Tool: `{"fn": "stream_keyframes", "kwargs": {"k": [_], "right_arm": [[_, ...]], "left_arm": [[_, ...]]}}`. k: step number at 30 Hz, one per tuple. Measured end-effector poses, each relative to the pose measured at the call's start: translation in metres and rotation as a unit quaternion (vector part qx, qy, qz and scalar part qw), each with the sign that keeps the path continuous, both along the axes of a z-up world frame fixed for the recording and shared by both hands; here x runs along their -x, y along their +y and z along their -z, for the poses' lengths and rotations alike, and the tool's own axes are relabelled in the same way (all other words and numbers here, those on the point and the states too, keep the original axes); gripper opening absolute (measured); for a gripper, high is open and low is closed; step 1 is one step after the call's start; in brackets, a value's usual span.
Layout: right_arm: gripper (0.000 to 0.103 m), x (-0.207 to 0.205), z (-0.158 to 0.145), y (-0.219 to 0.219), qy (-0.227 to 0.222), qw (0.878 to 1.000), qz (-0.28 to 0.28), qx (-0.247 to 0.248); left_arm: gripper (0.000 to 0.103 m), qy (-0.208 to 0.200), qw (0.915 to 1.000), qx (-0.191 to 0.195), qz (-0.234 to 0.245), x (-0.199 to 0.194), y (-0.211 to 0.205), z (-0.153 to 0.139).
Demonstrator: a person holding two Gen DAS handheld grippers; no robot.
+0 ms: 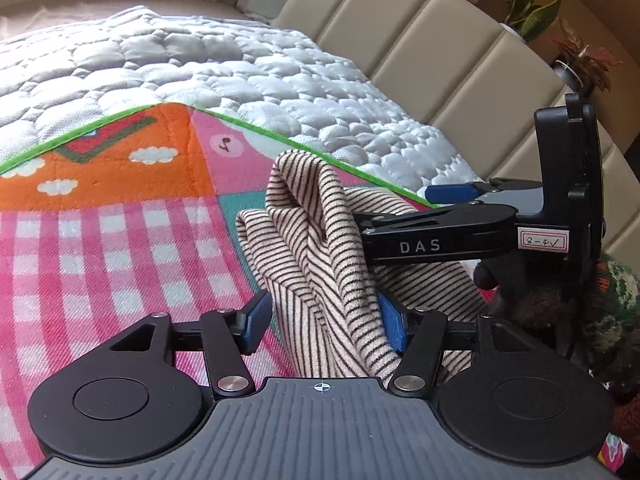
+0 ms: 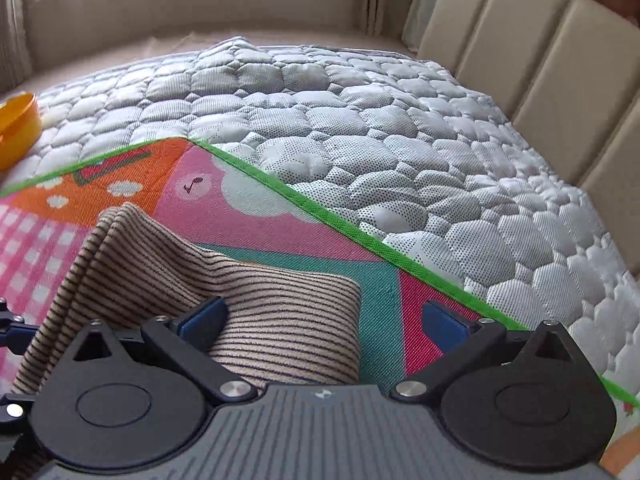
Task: Fold clothes
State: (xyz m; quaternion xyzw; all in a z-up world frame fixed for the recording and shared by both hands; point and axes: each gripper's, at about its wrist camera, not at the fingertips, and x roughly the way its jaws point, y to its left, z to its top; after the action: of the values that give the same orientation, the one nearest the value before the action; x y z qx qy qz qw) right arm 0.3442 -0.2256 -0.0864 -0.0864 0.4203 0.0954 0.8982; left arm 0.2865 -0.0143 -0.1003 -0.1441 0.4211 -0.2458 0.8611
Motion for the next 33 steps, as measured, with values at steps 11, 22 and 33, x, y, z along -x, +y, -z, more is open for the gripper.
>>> {"fn": "stream_keyframes", "kwargs": {"k": [11, 22, 33], "right_arm": [[0.103, 0.104, -0.007, -0.047, 0.039, 0.991, 0.051, -0.113], [0.103, 0.112, 0.011, -0.055, 0.053, 0.986, 0.041, -0.153], [0.103, 0.1, 0.021, -0.093, 0.067, 0.946, 0.08, -0.306]], "left_arm": [[0.067, -0.007, 1.0, -0.004, -0.001, 0.001, 0.0, 0.0], [0.077, 0.005, 0.9995, -0.008, -0.031, 0.026, 0.0, -0.013], [0.083, 0.045, 0.9989, 0.01, 0.005, 0.041, -0.013, -0.018]]}}
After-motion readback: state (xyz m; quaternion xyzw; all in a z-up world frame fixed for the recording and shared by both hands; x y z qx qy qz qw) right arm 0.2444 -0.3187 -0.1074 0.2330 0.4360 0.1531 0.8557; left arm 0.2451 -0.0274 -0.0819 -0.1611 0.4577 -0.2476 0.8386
